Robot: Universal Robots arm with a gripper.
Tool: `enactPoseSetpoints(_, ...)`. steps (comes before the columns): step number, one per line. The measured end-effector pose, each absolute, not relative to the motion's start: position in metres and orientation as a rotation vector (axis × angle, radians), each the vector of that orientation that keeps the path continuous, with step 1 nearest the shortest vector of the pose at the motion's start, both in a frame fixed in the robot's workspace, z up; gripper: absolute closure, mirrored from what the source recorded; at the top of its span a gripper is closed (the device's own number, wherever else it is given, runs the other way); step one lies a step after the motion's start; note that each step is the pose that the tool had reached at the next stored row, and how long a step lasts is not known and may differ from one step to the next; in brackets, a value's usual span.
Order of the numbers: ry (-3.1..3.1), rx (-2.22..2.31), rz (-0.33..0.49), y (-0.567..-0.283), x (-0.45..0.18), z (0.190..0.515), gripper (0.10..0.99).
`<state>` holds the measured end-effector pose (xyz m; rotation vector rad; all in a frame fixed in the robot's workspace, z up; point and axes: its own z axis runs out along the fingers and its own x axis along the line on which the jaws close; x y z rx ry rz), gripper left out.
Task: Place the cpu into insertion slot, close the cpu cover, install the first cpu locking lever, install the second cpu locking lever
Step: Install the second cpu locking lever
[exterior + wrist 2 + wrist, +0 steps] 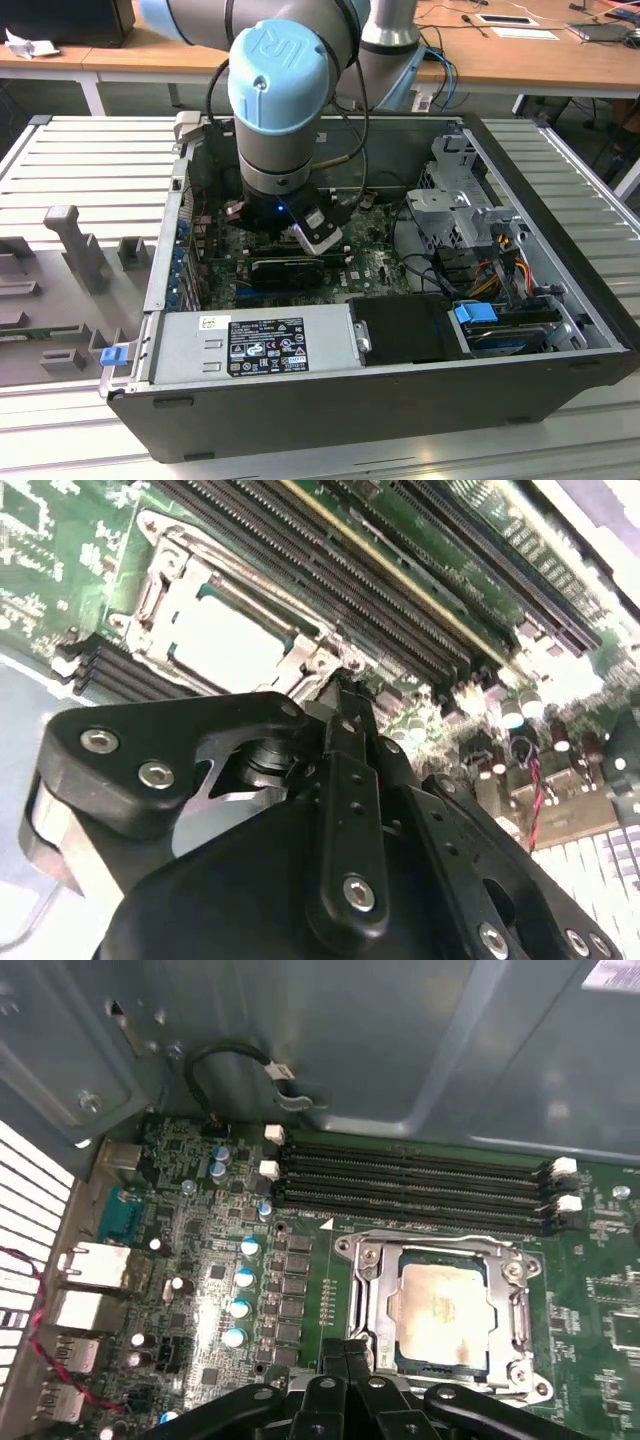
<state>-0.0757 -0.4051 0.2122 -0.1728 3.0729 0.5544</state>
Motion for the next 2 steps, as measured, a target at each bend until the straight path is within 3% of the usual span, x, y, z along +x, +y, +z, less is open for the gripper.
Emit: enactPoseSetpoints(2,3.073,-0.173,0.555,-0.4050,-0.0756,0.2174,0.980)
